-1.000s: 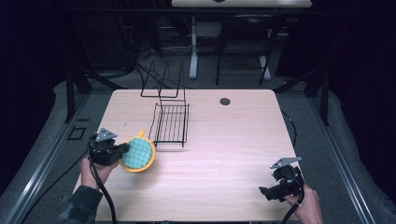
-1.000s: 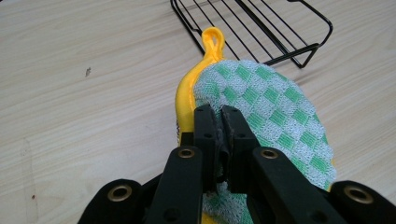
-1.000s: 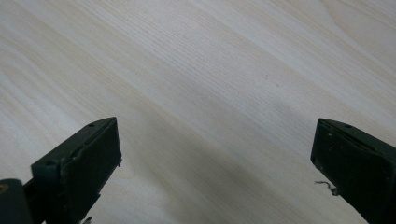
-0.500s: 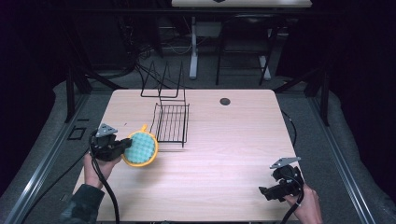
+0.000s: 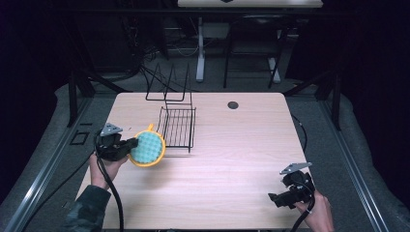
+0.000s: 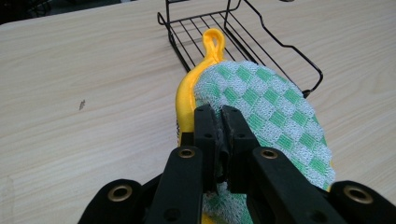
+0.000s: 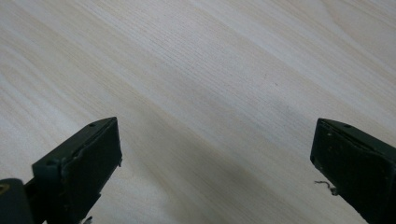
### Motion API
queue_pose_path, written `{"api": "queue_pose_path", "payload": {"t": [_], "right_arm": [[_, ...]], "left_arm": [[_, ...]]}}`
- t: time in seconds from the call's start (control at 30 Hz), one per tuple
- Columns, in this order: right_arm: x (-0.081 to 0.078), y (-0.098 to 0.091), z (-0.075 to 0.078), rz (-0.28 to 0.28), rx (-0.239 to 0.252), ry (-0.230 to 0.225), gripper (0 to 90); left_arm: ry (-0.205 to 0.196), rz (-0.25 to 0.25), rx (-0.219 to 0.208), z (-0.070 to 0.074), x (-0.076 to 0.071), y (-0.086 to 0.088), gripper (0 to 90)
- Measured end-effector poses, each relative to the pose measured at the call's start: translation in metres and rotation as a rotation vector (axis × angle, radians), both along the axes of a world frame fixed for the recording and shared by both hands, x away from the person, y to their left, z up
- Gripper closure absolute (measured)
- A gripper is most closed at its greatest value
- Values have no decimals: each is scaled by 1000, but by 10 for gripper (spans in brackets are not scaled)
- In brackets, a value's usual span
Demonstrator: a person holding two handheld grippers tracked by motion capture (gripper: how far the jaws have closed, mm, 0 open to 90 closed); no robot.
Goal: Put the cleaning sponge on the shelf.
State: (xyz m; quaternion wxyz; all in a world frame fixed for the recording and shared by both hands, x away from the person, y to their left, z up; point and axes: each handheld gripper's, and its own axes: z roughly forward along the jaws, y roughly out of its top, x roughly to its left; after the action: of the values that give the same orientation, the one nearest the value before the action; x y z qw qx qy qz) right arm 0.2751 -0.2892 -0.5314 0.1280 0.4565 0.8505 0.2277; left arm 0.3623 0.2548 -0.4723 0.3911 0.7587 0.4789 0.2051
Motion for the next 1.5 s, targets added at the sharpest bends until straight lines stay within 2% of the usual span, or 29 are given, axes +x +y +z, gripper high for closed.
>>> {"api": "queue_pose_path", "payload": {"t": [0.47,0.6,0.83,1.5], "right_arm": [[0,1,-1,7,-7,-5,15],[0,1,0,4,-4,-6,15],[0,0,0,4,-4,-4,15],[0,0,0,5,-6,-1,16]], "left_arm": [[-3,-8,-12,0,8,-5,860],[-18,-6,-19,1,10,-7,861],[-19,-5,-17,0,15,-11,861],[-57,0,-48,0,30,-24,860]]}}
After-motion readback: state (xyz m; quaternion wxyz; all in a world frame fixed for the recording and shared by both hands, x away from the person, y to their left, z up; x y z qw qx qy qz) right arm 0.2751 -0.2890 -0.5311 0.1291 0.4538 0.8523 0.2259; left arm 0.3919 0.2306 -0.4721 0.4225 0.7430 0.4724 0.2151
